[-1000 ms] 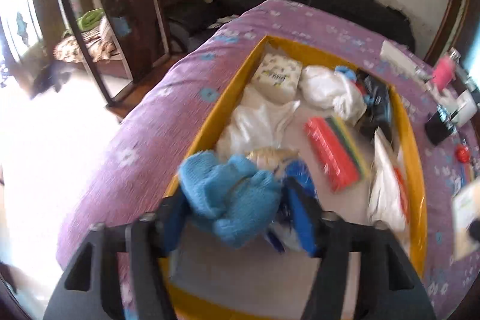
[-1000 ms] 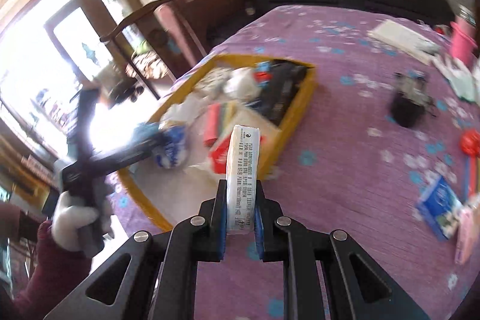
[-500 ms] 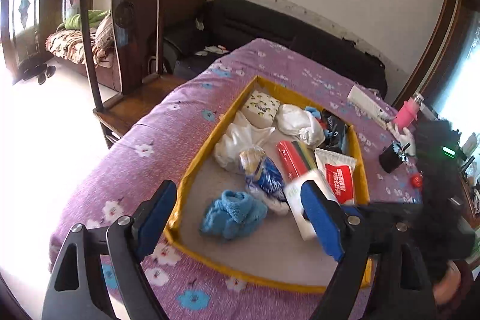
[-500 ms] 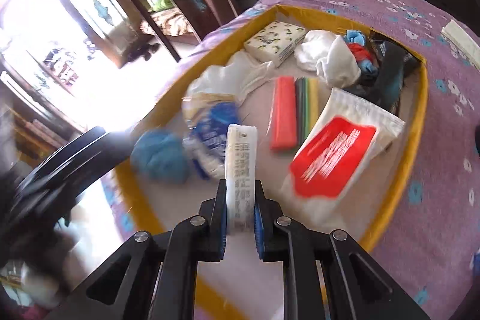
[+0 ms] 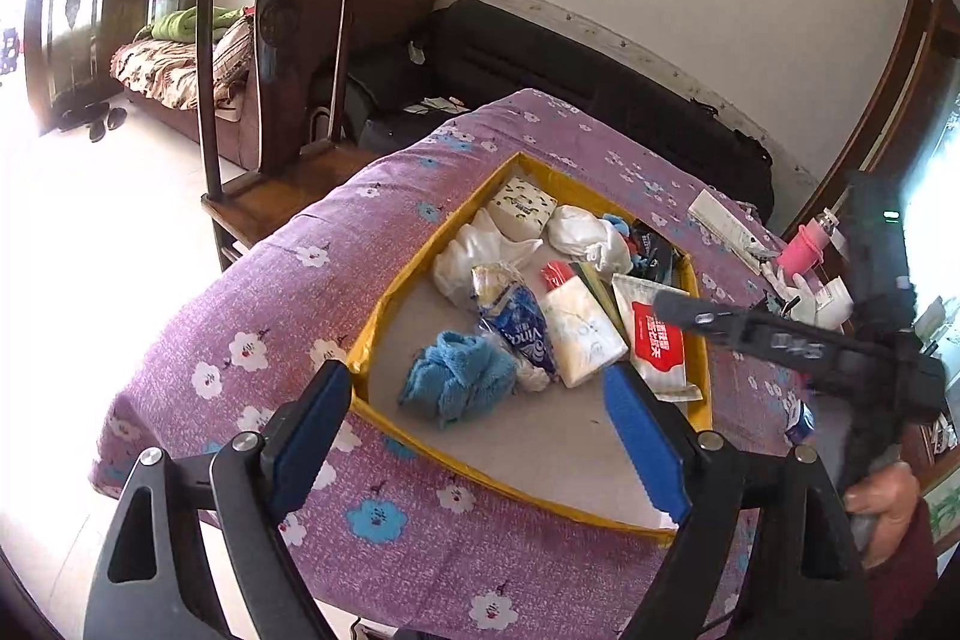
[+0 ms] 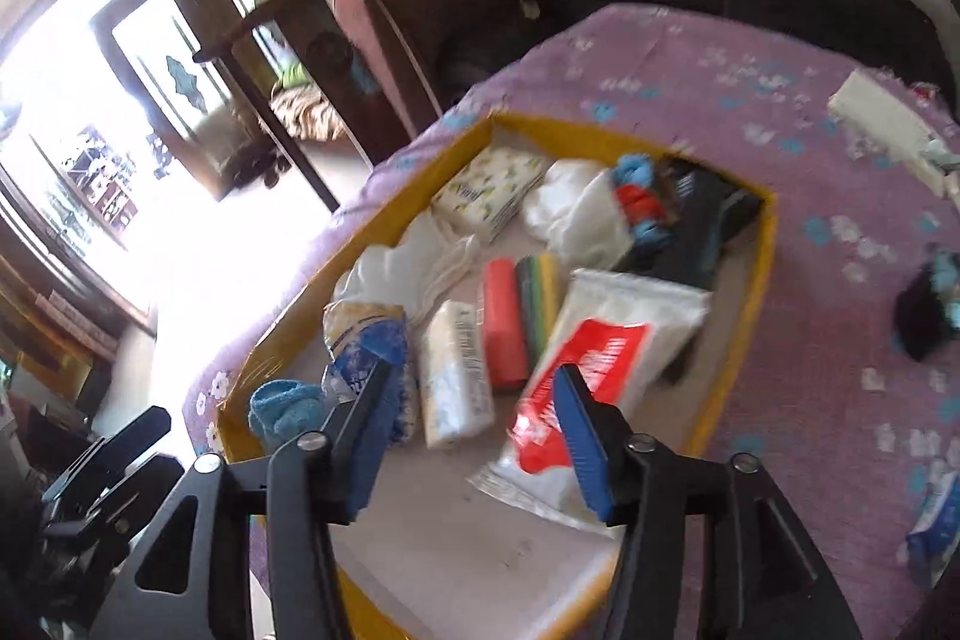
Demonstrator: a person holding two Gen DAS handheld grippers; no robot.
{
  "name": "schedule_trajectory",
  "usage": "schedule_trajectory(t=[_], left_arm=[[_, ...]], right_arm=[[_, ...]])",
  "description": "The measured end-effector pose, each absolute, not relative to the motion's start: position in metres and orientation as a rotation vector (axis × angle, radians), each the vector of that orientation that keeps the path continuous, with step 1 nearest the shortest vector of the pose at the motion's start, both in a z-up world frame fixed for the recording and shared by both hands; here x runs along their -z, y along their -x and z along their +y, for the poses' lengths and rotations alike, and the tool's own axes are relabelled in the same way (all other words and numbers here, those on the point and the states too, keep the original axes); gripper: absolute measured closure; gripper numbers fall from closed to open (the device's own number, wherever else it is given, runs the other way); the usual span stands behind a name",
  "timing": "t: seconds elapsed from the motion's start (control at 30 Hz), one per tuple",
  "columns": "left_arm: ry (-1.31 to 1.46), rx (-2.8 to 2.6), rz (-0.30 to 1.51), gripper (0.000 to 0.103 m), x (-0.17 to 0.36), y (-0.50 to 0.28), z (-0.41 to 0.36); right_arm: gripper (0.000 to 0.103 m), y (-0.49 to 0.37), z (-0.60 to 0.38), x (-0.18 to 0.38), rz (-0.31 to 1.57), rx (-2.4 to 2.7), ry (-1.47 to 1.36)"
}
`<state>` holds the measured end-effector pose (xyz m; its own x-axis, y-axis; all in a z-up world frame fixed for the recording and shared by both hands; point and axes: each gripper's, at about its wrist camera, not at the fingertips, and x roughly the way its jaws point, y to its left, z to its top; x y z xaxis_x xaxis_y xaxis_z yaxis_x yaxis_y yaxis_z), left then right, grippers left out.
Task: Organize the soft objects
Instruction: 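Carry the sock and white pack over the tray and open both tools, then move both tools back over the remaining tissue packs on the table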
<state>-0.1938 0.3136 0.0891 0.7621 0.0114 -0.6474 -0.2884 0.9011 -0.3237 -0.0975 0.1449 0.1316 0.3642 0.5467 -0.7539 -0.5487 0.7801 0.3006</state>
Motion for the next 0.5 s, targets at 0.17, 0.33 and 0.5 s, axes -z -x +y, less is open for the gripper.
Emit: schedule_trajectory(t=[0.17,0.33,0.5], left_arm=[[0.394,-0.173,0.689,0.018,-0.092,0.199,0.289],[0.324,-0.117,0.669,0.018,-0.103,0.201,0.251],[0.279,0.001,0.687,0.017,-0.104,0.193,0.202]], right_arm=[[0.032,0.117,0.062,-0.153,0.868,-0.614,-0.02],[0.032,0.119,-0.056,-0.154,0.84,-0.406,-0.085],[0.034,0.114,-0.163,-0.137,0.882,-0.192,-0.192]])
